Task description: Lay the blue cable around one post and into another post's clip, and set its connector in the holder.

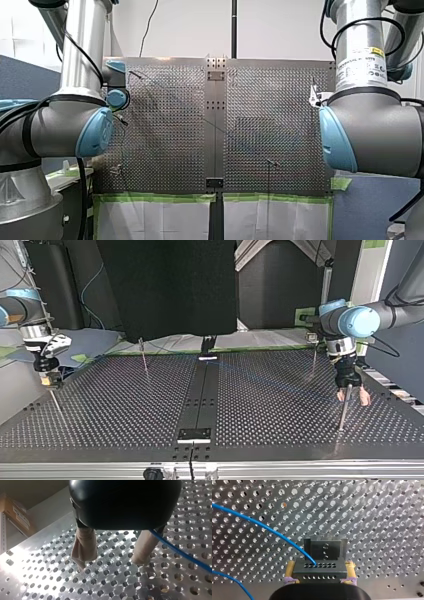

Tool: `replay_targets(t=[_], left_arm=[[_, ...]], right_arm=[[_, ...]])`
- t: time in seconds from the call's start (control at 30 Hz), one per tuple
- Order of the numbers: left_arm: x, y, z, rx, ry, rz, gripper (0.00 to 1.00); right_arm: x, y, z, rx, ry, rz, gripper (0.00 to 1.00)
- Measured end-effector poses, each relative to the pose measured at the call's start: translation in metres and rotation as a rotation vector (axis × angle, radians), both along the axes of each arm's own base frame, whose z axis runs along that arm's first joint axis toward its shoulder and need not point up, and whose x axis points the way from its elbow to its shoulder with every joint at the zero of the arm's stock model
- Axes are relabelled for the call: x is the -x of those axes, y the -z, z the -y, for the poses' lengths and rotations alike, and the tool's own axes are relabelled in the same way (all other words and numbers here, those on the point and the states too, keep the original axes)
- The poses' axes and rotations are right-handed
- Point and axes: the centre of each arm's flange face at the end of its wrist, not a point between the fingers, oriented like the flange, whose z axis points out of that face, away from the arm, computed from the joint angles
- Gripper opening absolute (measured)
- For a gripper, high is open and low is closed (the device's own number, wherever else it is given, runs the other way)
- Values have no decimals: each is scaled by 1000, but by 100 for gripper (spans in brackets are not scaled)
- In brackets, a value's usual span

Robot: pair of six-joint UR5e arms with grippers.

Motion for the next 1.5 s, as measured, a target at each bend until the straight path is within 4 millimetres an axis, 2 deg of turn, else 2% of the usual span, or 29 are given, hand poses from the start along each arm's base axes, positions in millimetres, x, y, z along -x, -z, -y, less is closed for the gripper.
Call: replay_targets(t=[0.93, 1.5], left_arm=[[0, 0, 1, 0, 1, -1, 100], [0, 0, 0, 0, 1, -1, 100]], right_arm=[[-10, -1, 5, 16, -44, 27, 0], [-14, -1, 0, -27, -44, 32, 0]])
